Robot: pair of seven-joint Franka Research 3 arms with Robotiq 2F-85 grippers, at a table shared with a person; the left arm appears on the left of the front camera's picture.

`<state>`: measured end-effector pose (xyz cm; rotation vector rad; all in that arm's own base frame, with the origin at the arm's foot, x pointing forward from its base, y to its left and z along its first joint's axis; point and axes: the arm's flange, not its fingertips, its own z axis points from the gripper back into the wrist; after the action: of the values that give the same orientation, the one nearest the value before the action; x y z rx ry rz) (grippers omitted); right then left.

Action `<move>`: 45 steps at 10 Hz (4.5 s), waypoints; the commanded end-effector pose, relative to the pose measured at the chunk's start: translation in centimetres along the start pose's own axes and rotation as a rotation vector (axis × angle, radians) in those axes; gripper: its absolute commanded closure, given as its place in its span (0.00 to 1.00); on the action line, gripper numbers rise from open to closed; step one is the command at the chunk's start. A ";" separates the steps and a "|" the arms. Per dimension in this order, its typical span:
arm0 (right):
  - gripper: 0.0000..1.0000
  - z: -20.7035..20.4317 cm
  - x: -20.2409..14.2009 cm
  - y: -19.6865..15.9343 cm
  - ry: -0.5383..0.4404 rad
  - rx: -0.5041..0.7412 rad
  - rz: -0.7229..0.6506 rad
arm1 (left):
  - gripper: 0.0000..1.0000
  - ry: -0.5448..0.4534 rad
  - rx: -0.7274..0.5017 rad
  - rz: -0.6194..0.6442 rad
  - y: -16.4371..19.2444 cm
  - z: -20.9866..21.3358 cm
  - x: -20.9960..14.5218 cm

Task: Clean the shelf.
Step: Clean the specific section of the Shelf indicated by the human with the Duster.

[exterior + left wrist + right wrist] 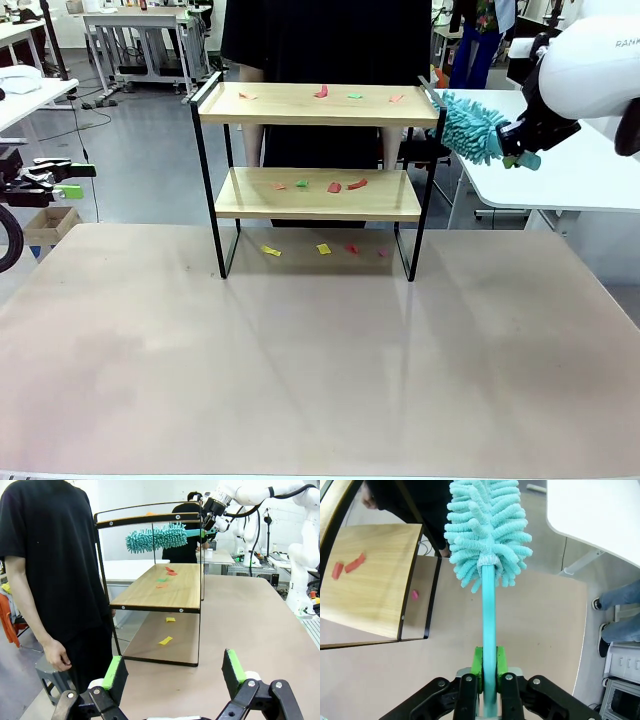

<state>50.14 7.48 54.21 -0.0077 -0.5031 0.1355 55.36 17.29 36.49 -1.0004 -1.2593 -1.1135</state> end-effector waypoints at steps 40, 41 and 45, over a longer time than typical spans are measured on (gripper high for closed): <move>0.87 9.7 -13.9 -2.2 0.645 0.458 1.175 | 0.00 0.002 0.001 -0.004 -0.1 0.0 0.1; 0.87 9.7 -13.9 -2.2 0.645 0.458 1.175 | 0.00 0.002 0.001 -0.004 -0.1 0.0 0.1; 0.87 10.0 -14.1 -0.1 0.592 0.491 1.109 | 0.00 0.002 0.001 -0.004 -0.1 0.0 0.1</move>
<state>33.52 3.77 55.77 0.1216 0.2407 1.3411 55.40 17.31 36.55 -0.9992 -1.2596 -1.1151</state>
